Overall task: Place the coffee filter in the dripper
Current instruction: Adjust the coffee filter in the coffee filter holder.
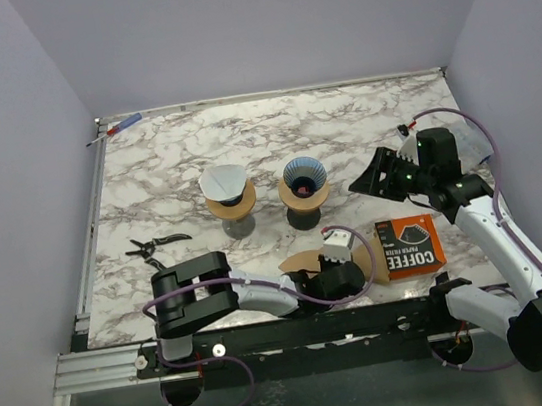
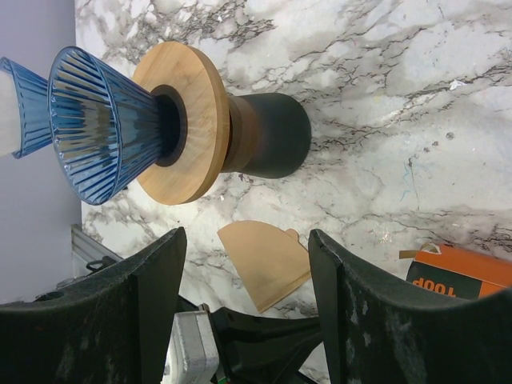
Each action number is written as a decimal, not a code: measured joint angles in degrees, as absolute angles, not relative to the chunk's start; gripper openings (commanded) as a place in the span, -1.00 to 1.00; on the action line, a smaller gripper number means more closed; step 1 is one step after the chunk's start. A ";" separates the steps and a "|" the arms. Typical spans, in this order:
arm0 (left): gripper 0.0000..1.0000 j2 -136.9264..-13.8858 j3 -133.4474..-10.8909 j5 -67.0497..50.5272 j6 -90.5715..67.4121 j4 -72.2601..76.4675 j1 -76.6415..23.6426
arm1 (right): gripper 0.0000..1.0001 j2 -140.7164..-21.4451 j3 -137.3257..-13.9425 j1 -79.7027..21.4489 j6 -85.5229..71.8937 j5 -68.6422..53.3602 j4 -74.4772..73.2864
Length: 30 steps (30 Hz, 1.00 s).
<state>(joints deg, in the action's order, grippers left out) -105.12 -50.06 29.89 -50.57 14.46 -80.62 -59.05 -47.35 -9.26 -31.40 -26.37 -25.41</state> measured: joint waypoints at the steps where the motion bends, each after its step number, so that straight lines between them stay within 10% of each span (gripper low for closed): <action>1: -0.79 -105.47 -50.52 29.87 -50.02 14.46 -80.62 | 0.33 -59.05 -47.35 -9.26 -31.40 -26.41 -25.41; 30: -0.82 -107.20 -55.37 28.86 -42.19 17.15 -80.62 | 0.33 -59.02 -47.46 -9.26 -30.81 -26.46 -25.80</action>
<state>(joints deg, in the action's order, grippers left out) -107.20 -55.37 28.86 -42.19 17.15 -80.62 -59.02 -47.46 -9.26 -30.81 -26.46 -25.80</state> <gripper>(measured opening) 0.113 0.664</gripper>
